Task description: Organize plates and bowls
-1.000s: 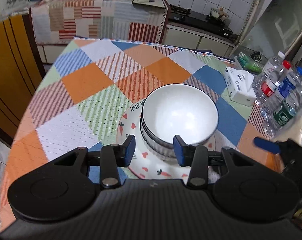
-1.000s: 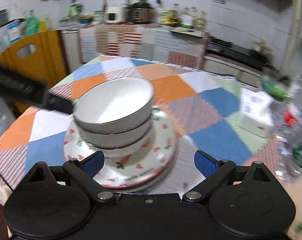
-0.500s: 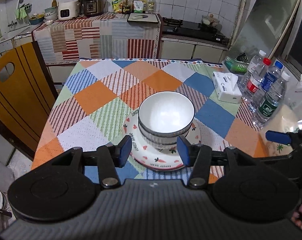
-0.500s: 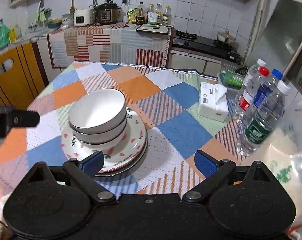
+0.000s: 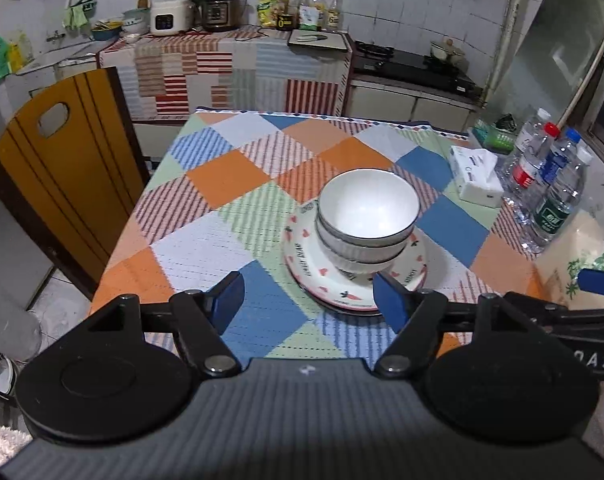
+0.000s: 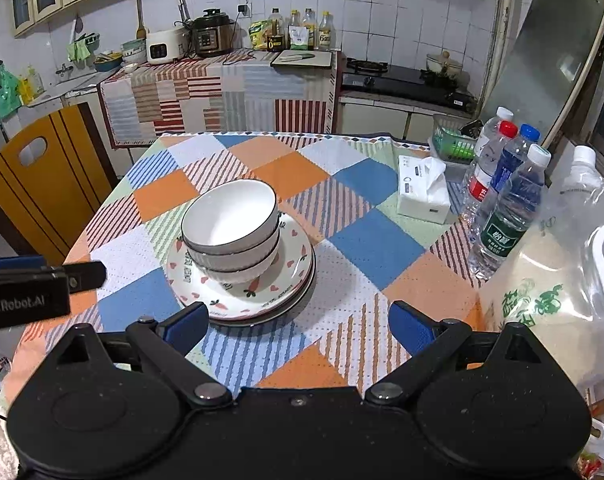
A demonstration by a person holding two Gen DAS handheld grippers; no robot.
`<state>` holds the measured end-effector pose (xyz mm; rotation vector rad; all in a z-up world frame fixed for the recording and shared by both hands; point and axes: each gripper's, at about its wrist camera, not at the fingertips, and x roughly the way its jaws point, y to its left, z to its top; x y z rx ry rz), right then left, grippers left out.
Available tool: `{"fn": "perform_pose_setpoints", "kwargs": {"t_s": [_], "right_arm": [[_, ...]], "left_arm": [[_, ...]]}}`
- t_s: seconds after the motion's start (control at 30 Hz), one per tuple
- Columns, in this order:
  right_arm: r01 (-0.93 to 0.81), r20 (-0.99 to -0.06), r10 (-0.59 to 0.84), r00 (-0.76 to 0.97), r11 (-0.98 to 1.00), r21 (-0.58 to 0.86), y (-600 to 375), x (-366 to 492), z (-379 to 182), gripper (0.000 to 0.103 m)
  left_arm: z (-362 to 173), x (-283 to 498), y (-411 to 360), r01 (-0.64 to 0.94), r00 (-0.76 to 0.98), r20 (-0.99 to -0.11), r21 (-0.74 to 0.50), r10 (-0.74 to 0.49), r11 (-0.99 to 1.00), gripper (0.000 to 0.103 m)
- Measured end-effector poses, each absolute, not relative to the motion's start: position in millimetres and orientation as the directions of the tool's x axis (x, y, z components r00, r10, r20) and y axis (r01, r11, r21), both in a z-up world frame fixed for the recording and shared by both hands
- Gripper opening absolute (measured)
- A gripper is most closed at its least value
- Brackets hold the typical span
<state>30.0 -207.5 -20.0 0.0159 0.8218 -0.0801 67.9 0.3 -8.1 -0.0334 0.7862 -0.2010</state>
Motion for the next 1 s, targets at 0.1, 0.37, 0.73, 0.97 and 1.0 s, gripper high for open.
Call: {"fn": "perform_pose_setpoints", "kwargs": {"t_s": [0.1,0.37,0.73,0.97,1.0], "right_arm": [[0.083,-0.728,-0.081,0.681,0.996,-0.033,-205.6,28.5,-21.9,0.098],[0.087,-0.725,-0.095,0.682,0.995,-0.049,-201.4,23.5,-31.5,0.098],[0.103,-0.676,-0.144,0.722,0.990,-0.101,-194.4,11.5,-37.6,0.098],[0.110,-0.670,-0.151,0.727,0.988,-0.103,-194.5,11.2,-44.3,0.098],[0.112,-0.672,-0.151,0.725,0.989,-0.100,-195.3,11.3,-44.7,0.098]], "left_arm": [[-10.9,64.8,6.7,0.164,0.686,-0.701,-0.113,-0.196,0.980,0.070],[-18.0,59.1,5.6,0.167,0.696,-0.696,-0.084,-0.178,0.982,0.076],[-20.8,48.3,-0.3,0.196,0.725,-0.664,-0.057,-0.184,0.979,0.094],[-28.4,45.7,-10.1,0.217,0.720,-0.669,-0.036,-0.185,0.975,0.098],[-29.2,45.8,-10.8,0.221,0.716,-0.672,-0.037,-0.188,0.975,0.098]]}}
